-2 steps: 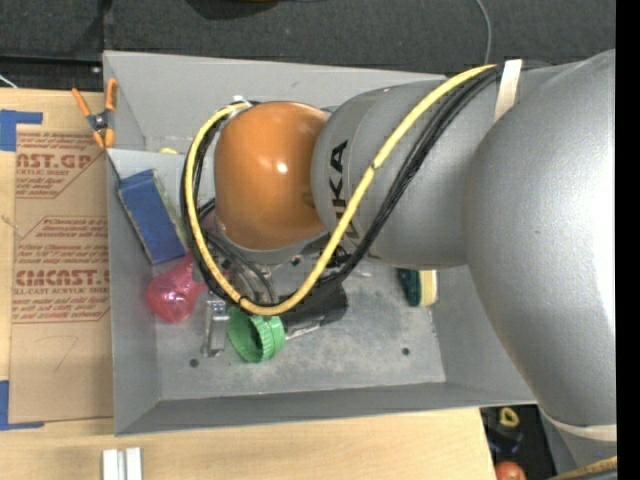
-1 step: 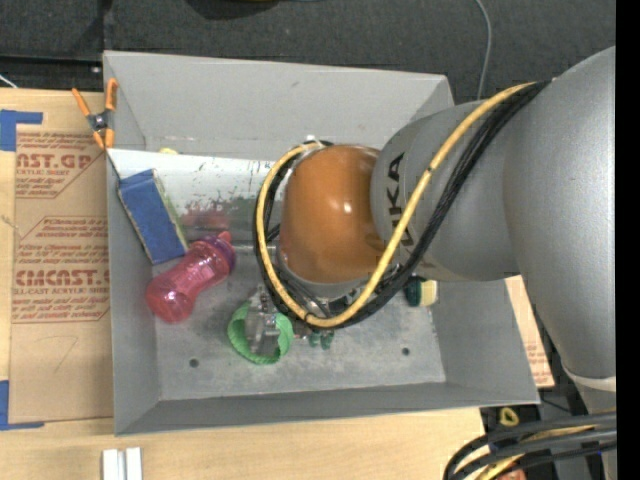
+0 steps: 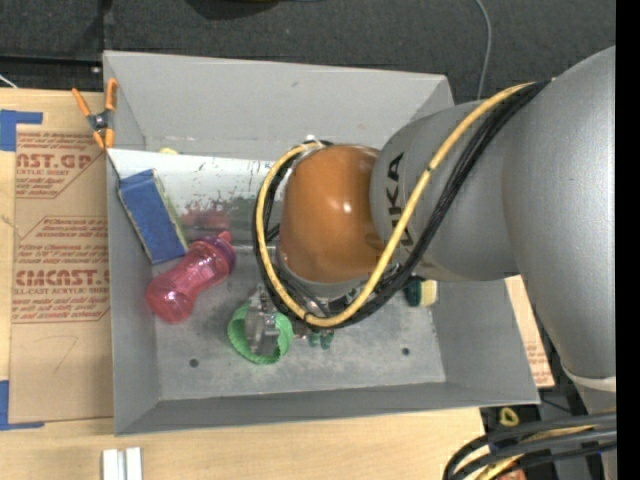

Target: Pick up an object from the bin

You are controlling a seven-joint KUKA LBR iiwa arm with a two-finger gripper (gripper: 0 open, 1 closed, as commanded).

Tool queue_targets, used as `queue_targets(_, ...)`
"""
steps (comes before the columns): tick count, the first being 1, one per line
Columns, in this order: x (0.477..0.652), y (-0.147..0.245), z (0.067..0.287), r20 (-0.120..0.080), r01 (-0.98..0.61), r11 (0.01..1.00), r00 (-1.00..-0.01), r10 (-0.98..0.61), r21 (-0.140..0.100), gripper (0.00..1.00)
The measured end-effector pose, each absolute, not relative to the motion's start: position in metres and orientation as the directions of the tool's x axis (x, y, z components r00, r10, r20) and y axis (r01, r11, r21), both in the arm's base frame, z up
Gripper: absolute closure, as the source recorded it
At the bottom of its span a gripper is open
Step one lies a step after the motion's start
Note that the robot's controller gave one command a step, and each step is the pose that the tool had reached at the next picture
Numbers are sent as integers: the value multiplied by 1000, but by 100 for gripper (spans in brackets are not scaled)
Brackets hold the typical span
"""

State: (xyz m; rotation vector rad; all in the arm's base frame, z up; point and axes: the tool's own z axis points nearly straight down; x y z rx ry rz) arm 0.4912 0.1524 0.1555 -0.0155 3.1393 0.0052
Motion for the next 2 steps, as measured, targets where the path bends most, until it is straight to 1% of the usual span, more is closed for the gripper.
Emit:
queue_targets(1, 521, 153, 150, -10, -13, 1000, -1000, -13, 6, 100)
queue_targets(2, 505, 162, 240, -11, -52, 999, -999, -52, 6, 100)
